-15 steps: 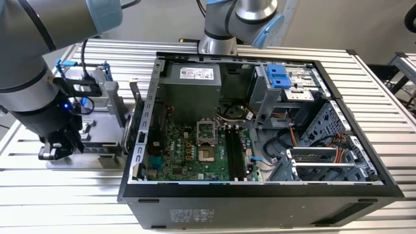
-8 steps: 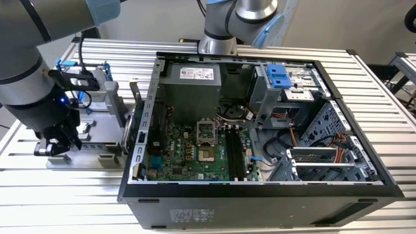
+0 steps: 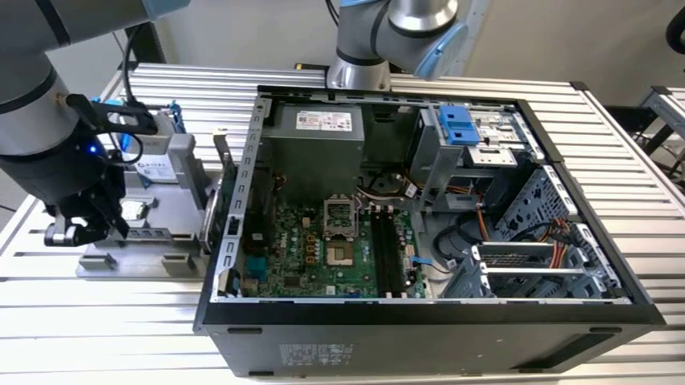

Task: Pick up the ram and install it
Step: 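Pick up the ram and move it above insertion slot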

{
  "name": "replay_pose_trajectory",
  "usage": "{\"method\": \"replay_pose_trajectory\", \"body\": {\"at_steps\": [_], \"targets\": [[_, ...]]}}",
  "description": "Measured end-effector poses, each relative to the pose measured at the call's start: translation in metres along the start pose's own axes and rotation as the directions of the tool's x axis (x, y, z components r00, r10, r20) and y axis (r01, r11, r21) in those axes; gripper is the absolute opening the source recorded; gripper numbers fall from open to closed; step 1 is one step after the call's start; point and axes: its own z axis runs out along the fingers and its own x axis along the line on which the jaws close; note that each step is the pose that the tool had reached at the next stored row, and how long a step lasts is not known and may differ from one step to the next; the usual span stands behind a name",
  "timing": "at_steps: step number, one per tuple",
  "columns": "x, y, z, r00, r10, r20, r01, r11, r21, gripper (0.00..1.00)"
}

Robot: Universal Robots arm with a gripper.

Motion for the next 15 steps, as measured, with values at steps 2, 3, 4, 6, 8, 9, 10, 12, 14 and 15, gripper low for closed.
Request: {"method": "replay_pose_trajectory", "body": {"at_steps": [2,3,4,6,8,9,10,12,14,15], "targets": [[-0.0001,0.0001,-0.0019,1.0,0.0,0.0,0.0,1.0,0.0005,0.0],[-0.0002,0.0001,-0.0031,1.0,0.0,-0.0003,0.0,1.0,0.0012,0.0],[-0.0003,0.0001,-0.0041,1.0,0.0,-0.0008,0.0,1.0,0.0021,0.0],[-0.0003,0.0001,-0.0046,1.0,0.0,-0.0022,0.0,1.0,0.0054,0.0],[-0.0003,0.0002,-0.0051,1.0,0.0,-0.0038,0.0,1.0,0.0094,0.0],[-0.0003,0.0001,-0.0056,1.0,0.0,-0.0047,0.0,0.9999,0.0107,0.0],[-0.0004,0.0002,-0.0067,1.0,0.0,-0.0049,0.0,0.9999,0.011,0.0],[-0.0007,0.0003,-0.0106,1.0,0.0,-0.005,0.0,0.9999,0.0112,0.0],[-0.0011,0.0004,-0.0164,1.0,0.0,-0.005,0.0,0.9999,0.0112,0.0],[-0.0014,0.0005,-0.0198,1.0,0.0,-0.005,0.0,0.9999,0.0112,0.0]]}}
